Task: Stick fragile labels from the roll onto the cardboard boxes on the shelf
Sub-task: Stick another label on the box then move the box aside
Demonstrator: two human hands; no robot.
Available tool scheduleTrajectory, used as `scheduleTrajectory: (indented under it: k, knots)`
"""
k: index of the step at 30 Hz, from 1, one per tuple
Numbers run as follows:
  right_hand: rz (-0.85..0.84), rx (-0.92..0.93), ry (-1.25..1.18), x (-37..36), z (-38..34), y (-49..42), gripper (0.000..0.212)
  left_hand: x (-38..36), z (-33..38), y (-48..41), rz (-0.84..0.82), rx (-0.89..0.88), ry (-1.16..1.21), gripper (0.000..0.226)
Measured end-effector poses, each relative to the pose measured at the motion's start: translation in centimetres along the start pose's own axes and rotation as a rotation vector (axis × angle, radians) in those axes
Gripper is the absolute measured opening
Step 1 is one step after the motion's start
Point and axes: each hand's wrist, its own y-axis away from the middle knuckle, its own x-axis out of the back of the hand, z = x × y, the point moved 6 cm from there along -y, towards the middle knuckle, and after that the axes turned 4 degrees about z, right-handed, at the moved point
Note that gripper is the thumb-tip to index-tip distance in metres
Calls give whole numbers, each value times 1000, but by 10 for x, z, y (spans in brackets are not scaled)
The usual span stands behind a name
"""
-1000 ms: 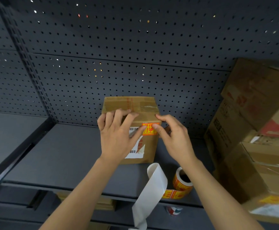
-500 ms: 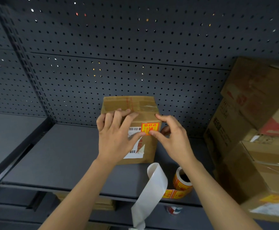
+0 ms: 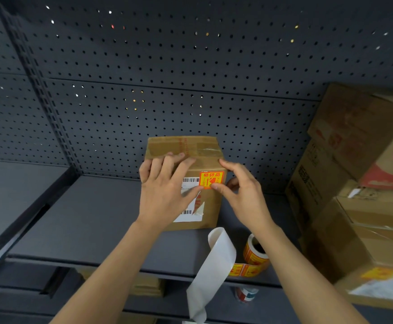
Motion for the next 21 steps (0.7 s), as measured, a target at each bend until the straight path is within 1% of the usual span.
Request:
scheduleTrajectory:
  k: [3, 5, 6, 7, 8, 10, 11, 12, 13, 14, 15, 17, 21]
  knots:
    - [-56, -90, -111, -5, 8, 6, 67, 12, -2, 0, -3, -30, 82, 51]
    - [-21, -163, -168, -5, 15, 13, 74, 22, -7, 3, 17, 1, 118, 52]
    - [-2, -196, -195, -5, 19, 16, 78, 27, -12, 7, 31, 50, 132, 55]
    - [6, -230, -219, -6, 21, 19, 82, 31, -18, 11, 37, 145, 164, 60]
    - [2, -267, -234, -8, 23, 22, 87, 31, -29, 19, 24, 294, 244, 68]
    - [-36, -335, -249, -14, 27, 24, 94, 21, -47, 42, -68, 683, 550, 88]
    - [-62, -358, -264, -18, 28, 25, 95, 14, -50, 53, -117, 825, 727, 92]
    - [-86, -367, -286, -22, 26, 26, 94, 6, -50, 61, -170, 897, 887, 87]
    - [-109, -362, -308, -26, 24, 27, 90, -1, -47, 67, -225, 914, 986, 76]
    - [-122, -352, -324, -30, 22, 28, 81, -5, -44, 72, -268, 922, 1026, 65]
    - [-123, -342, -335, -32, 20, 29, 71, -8, -43, 75, -287, 925, 1034, 59]
    - [-110, -339, -351, -35, 15, 32, 56, -9, -43, 77, -285, 944, 1017, 58]
    - [-25, -339, -394, -32, 3, 39, 44, -4, -44, 74, -270, 923, 945, 60]
